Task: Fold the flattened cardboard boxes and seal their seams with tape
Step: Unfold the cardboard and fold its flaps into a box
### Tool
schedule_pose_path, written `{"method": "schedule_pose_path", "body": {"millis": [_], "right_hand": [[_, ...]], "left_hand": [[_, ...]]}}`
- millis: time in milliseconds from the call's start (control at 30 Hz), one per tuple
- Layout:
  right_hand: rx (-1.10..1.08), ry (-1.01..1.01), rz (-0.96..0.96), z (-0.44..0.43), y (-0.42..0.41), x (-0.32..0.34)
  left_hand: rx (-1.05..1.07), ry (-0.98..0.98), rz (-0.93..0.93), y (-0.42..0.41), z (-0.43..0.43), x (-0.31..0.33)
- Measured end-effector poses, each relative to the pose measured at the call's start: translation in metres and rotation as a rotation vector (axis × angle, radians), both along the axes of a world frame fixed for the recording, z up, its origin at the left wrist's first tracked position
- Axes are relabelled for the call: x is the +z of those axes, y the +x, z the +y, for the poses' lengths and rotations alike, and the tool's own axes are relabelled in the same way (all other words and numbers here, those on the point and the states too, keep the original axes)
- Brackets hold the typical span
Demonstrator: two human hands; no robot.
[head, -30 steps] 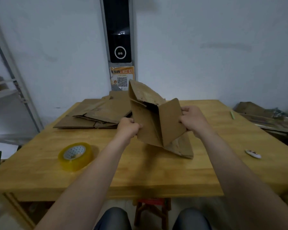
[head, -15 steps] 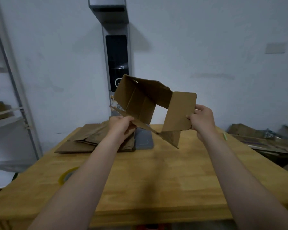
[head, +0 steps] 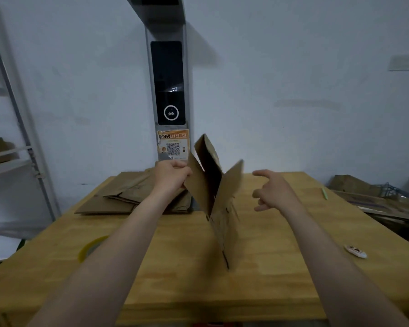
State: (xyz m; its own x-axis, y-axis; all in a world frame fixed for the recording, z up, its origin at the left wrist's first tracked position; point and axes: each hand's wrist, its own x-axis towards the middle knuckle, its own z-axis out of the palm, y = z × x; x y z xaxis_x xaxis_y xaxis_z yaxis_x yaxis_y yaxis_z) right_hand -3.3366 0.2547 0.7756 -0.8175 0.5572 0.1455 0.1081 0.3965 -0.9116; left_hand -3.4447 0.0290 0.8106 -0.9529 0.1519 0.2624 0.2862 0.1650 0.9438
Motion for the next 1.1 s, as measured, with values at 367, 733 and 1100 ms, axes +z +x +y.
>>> {"method": "schedule_pose_path", "body": {"millis": [367, 733, 1100], "right_hand": [[0.182, 0.449, 0.148, -0.013, -0.044, 0.015], [0.396, 0.810, 0.079, -0.033, -0.101, 0.038], [0.256, 0.912, 0.250, -0.007, -0.068, 0.033]], "left_hand": [[-0.077, -0.227, 0.014, -0.041, -0.006, 0.011], [-0.119, -0.266, 0.052, -0.050, -0.006, 0.014], [0.013, -0.074, 0.044, -0.058, -0.029, 0.011]]}}
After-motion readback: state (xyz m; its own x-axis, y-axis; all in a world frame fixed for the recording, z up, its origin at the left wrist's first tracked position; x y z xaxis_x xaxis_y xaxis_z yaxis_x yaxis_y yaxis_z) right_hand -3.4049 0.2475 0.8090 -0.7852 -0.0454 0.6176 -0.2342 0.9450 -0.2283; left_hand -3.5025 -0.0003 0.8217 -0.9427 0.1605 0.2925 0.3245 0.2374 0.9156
